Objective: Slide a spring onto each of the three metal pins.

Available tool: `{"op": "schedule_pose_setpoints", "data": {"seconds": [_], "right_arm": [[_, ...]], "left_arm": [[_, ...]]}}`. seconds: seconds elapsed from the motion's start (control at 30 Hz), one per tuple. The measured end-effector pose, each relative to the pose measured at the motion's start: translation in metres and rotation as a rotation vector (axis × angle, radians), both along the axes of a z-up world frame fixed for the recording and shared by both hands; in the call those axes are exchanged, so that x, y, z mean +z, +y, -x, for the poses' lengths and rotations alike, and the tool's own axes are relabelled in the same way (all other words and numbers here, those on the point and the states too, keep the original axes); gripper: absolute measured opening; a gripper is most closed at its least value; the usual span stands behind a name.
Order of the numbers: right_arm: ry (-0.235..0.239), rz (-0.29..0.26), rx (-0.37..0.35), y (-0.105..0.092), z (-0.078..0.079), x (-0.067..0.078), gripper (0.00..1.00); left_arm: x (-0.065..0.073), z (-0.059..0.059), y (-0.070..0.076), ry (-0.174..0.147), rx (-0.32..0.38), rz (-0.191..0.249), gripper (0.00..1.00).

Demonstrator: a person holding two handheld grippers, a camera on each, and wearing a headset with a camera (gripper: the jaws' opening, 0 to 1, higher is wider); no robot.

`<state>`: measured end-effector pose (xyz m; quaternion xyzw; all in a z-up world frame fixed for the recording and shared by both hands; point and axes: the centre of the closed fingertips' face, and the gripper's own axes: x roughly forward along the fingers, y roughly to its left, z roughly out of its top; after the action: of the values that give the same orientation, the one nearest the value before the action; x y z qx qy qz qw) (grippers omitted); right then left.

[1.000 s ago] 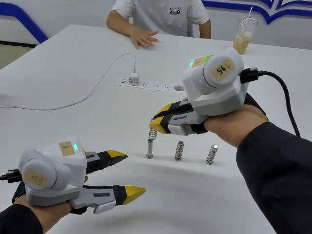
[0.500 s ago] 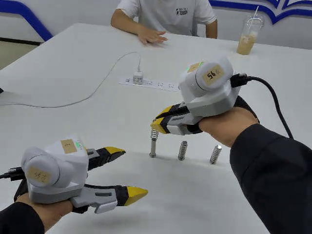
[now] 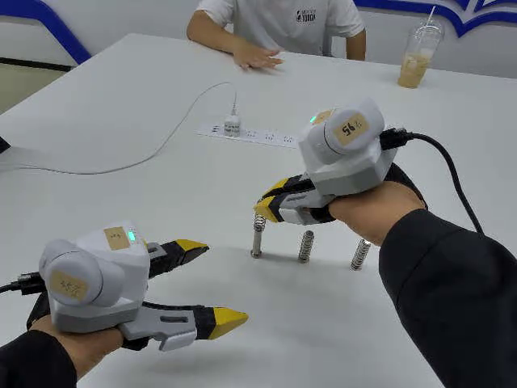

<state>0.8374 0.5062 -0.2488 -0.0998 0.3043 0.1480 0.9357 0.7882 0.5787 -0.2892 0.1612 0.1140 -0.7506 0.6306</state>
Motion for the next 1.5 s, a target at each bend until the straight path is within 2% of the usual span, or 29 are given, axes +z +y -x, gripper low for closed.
{"op": "schedule_pose_setpoints", "data": {"seconds": [0.3, 0.73, 1.13, 1.5], "right_arm": [[0.016, 0.002, -0.003, 0.000, 0.000, -0.011, 0.11], [0.038, 0.015, -0.010, -0.002, -0.003, -0.035, 0.12], [0.062, 0.019, -0.016, 0.000, -0.001, -0.050, 0.12], [0.064, 0.018, -0.019, 0.000, 0.000, -0.052, 0.13]], "left_arm": [[-0.001, 0.000, 0.000, 0.002, 0.002, -0.002, 0.66], [-0.004, 0.000, 0.001, -0.002, 0.001, -0.010, 0.66], [-0.004, 0.000, 0.002, -0.001, 0.000, -0.013, 0.66], [-0.002, -0.001, 0.003, 0.002, 0.005, -0.013, 0.67]]}}
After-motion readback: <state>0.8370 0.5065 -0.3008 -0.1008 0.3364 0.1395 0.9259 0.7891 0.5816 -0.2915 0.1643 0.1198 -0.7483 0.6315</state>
